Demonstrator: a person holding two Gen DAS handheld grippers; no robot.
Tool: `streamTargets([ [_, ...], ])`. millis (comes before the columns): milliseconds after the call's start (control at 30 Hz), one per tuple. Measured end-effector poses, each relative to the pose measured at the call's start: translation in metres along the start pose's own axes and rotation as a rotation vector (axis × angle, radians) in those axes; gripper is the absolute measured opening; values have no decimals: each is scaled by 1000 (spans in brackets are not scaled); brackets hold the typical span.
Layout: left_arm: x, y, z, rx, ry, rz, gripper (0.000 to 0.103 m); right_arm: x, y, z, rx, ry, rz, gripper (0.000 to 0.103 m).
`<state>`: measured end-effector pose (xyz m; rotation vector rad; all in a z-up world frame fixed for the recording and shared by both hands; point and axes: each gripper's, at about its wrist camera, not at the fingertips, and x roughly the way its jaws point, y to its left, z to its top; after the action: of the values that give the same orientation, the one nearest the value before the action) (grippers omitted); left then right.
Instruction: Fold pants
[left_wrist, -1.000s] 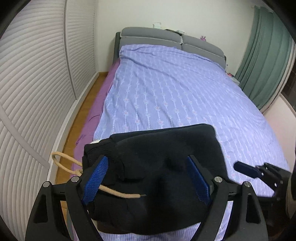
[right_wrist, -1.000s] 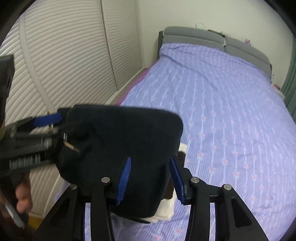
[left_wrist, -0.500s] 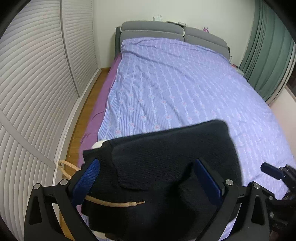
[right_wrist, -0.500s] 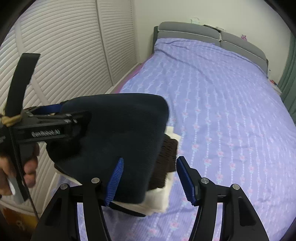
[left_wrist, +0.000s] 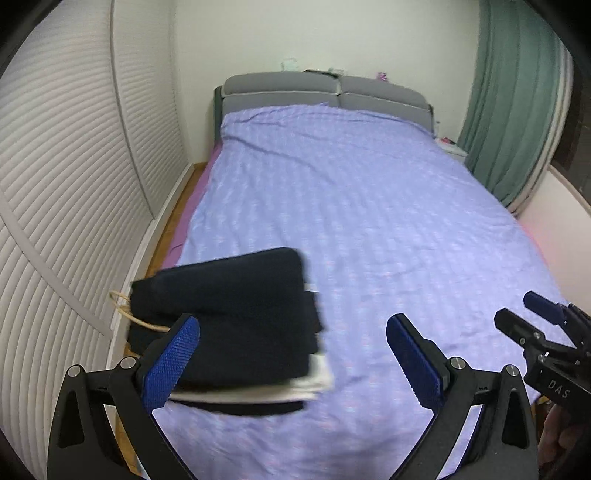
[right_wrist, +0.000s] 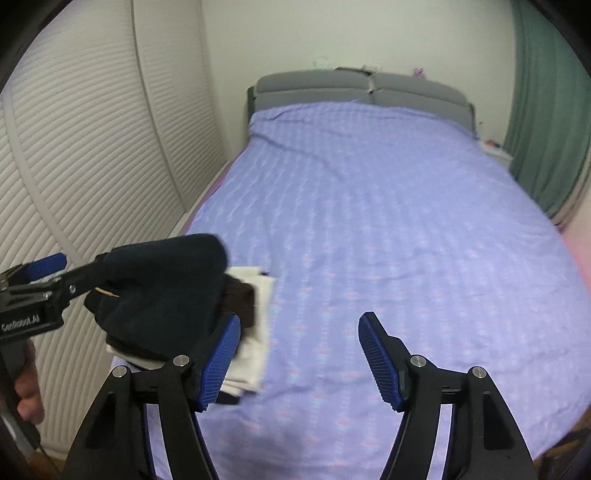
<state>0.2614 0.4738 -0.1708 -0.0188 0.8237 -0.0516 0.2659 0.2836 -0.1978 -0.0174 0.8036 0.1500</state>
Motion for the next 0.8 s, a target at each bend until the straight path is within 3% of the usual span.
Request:
streamTargets([
  [67,-28,-43,-6,0,-24,-24,103,-36,-31,-7,3,-30,-29,72],
  [133,-50,-79,-11,16,-36,-16,103,-68,-63,-15,11,-52,-55,84],
  [567,-207,-314,-96,-54,-102,81,103,-275,-282,-87,17,-137,-59,88],
  [800,-263,-381,-121,-27,-93,91,103,-356,-348,-106,37,-175,-83,92],
])
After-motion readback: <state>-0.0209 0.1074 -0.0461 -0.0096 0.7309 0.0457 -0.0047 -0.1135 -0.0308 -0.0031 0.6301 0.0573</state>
